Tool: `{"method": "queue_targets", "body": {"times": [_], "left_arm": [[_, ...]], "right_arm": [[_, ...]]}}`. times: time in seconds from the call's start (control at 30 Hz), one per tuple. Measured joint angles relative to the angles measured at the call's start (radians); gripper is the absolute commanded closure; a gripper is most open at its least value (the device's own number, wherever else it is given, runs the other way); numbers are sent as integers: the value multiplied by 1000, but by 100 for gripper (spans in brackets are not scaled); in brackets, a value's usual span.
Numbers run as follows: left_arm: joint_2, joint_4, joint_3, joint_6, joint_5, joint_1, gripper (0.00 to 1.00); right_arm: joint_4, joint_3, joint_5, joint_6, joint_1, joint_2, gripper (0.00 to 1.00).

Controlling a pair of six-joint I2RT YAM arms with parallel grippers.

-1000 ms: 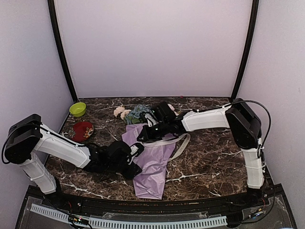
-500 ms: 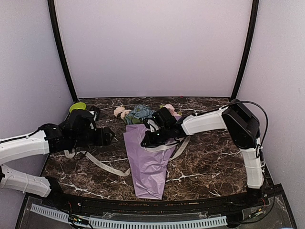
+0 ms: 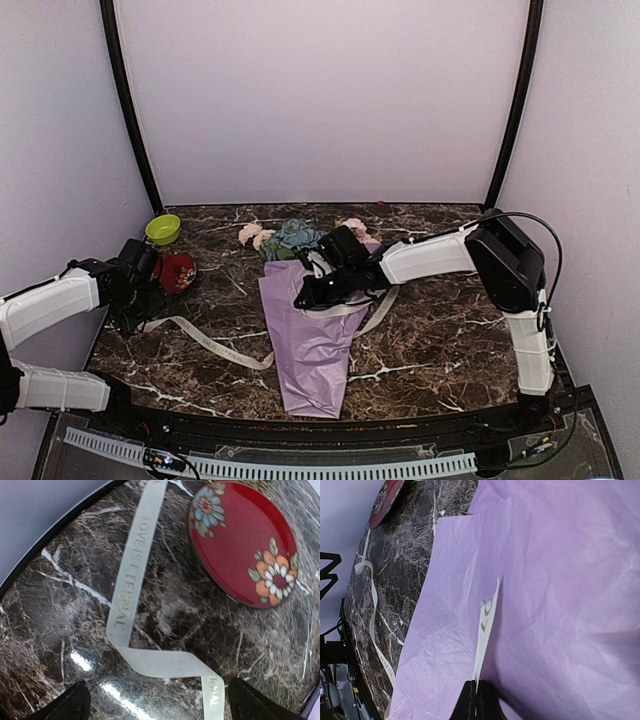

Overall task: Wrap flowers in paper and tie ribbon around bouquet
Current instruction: Pick up the left side of the ribbon at the center of the board.

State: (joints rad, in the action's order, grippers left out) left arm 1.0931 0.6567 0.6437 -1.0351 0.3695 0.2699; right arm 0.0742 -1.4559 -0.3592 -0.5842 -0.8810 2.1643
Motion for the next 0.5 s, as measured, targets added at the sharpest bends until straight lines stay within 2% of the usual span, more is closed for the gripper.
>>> {"method": "queue_targets", "body": {"times": [0.13, 0.23, 0.33, 0.5], "left_arm": [[12, -27, -22, -31, -10, -114, 2], [95, -43, -32, -34, -27, -193, 5], [183, -73, -43, -31, -50, -209, 16], [217, -123, -68, -25, -92, -211, 49]], "right_arm": [[-2, 3, -3, 5, -1, 0, 100], [-2, 4, -3, 8, -2, 0, 100], [-2, 4, -5, 7, -2, 0, 100], [-3, 4, -9, 7, -2, 0, 100]]}}
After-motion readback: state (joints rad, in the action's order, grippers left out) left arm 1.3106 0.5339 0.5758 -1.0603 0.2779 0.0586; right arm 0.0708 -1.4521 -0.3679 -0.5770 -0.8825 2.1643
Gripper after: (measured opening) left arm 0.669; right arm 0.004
